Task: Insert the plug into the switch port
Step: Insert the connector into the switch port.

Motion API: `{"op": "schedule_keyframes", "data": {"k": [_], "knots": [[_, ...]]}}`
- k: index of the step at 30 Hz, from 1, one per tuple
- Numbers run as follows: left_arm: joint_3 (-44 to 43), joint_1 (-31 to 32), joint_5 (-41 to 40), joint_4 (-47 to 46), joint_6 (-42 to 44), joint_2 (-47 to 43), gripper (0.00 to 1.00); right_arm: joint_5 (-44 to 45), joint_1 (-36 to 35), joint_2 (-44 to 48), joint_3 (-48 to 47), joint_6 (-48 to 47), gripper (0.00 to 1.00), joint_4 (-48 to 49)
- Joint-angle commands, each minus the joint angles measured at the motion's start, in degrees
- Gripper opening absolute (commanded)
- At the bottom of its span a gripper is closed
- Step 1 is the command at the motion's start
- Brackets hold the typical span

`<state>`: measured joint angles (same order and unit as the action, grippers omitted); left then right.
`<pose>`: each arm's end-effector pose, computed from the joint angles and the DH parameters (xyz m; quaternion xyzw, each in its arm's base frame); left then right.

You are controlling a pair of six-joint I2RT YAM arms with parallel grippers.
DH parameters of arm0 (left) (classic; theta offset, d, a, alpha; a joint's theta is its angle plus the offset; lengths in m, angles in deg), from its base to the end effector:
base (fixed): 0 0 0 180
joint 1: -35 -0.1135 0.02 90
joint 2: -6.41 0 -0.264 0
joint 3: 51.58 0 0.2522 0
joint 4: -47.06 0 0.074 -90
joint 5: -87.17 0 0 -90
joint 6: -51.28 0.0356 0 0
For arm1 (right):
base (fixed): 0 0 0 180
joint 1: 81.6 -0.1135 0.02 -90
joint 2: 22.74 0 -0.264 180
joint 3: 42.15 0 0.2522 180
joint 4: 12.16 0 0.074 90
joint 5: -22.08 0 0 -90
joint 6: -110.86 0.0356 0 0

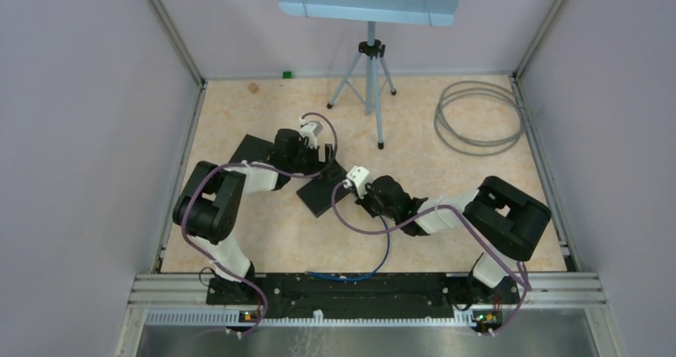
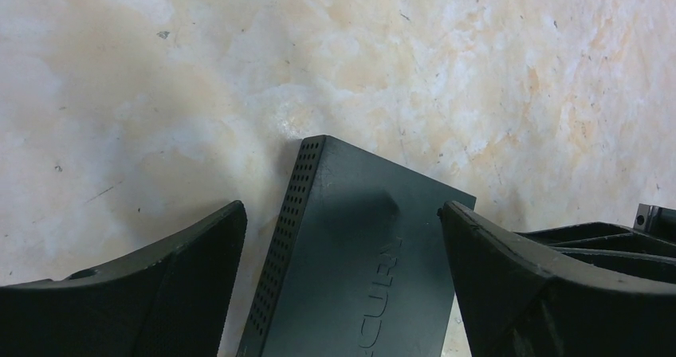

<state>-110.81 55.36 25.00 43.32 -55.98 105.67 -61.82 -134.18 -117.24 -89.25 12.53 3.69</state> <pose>0.3136 -0.1341 0.1494 0.1320 0.8627 -0.3445 0.3459 0.1881 0.2397 0.1338 -0.4193 0.7644 0.1406 0.4691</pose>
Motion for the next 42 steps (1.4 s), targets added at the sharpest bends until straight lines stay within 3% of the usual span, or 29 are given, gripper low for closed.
{"op": "schedule_keyframes", "data": {"k": [1,7,14,20,27,38,42], "knots": [[0.35,0.01,1.19,0.30,1.08,1.10,0.96,-0.68,-0.07,1.89,-0.80,0.79,0.00,5.77],[2.65,0.28,5.22,-1.07,0.83,1.86,0.84,-0.58,-0.07,0.78,-2.06,0.94,0.00,5.36],[3.75,2.87,6.26,-1.06,0.96,2.56,0.81,1.12,-0.07,-0.57,-4.54,1.40,0.00,4.79],[5.24,4.76,8.86,-1.41,0.62,3.24,0.71,1.77,-0.07,-2.31,-6.24,-0.32,0.00,6.99],[7.19,9.39,7.97,0.20,0.38,3.04,0.70,3.38,-0.07,-4.60,-6.24,-3.40,0.00,12.86],[5.31,12.40,12.97,1.70,4.40,2.39,0.69,-5.70,2.07,-3.38,-8.41,-14.82,0.00,12.54],[3.72,13.24,14.71,4.23,7.62,2.55,0.69,-15.57,5.51,-3.10,-7.07,-18.76,0.00,15.77]]}}
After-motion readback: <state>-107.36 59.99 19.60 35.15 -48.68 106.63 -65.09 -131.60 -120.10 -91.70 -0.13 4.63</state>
